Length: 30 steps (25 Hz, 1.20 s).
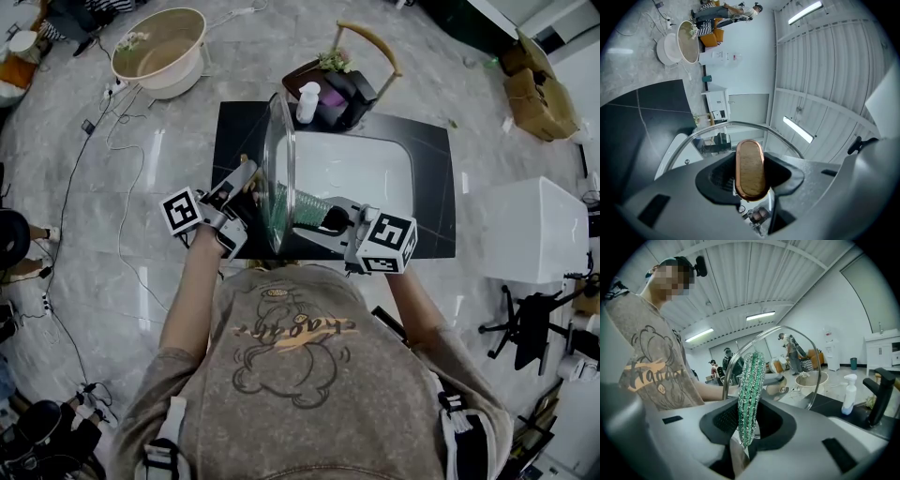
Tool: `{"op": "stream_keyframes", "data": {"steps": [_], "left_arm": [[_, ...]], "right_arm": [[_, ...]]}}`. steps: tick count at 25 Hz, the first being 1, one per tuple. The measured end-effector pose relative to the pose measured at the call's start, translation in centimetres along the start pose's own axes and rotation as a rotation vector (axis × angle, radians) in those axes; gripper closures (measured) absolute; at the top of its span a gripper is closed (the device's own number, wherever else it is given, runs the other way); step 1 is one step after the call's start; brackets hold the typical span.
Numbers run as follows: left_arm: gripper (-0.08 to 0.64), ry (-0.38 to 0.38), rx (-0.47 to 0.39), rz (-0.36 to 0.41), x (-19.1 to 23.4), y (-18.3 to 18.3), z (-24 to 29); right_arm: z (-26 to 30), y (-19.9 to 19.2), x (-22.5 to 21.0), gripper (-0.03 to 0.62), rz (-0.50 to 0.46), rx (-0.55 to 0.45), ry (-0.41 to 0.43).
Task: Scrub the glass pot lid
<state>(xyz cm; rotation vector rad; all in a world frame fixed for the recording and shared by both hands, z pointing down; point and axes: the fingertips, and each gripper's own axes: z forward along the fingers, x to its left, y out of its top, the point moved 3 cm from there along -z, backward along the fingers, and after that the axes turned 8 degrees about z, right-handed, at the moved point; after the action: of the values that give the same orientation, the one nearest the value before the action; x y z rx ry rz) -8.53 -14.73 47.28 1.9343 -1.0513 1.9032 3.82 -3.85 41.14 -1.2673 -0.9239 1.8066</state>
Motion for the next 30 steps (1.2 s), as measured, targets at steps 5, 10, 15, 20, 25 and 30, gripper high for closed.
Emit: {"op": "stream_keyframes", "data": {"steps": [5, 10, 15, 20, 25, 30], "left_arm": [[0.388, 0.006, 0.02, -0.003, 0.0, -0.5, 0.0], [0.388, -0.002, 0.036, -0.012, -0.1, -0.9, 0.3], [0.388, -0.013, 0.048, -0.018, -0.2, -1.0, 0.4], [0.388, -0.015, 0.05, -0.02, -0.6, -0.9, 0.5], [0.388, -0.027, 0.051, -0.014, -0.8, -0.8, 0.6], [0.388, -0.04, 0.047, -0.014, -1.2, -0.6, 0.6]], "right_arm": [[-0.8, 2.1, -0.3, 0.497, 0.016, -0.074, -0.017], [-1.0, 3.3, -1.3, 0.497, 0.004, -0.094, -0.05], [-0.7, 4.2, -2.6, 0.498, -0.008, -0.11, -0.077], [-0.4, 5.0, -4.3, 0.498, -0.012, -0.114, -0.108], [0.2, 5.2, -5.7, 0.498, -0.008, -0.113, -0.13], [0.6, 5.4, -6.8, 0.499, -0.012, -0.113, -0.143]]}}
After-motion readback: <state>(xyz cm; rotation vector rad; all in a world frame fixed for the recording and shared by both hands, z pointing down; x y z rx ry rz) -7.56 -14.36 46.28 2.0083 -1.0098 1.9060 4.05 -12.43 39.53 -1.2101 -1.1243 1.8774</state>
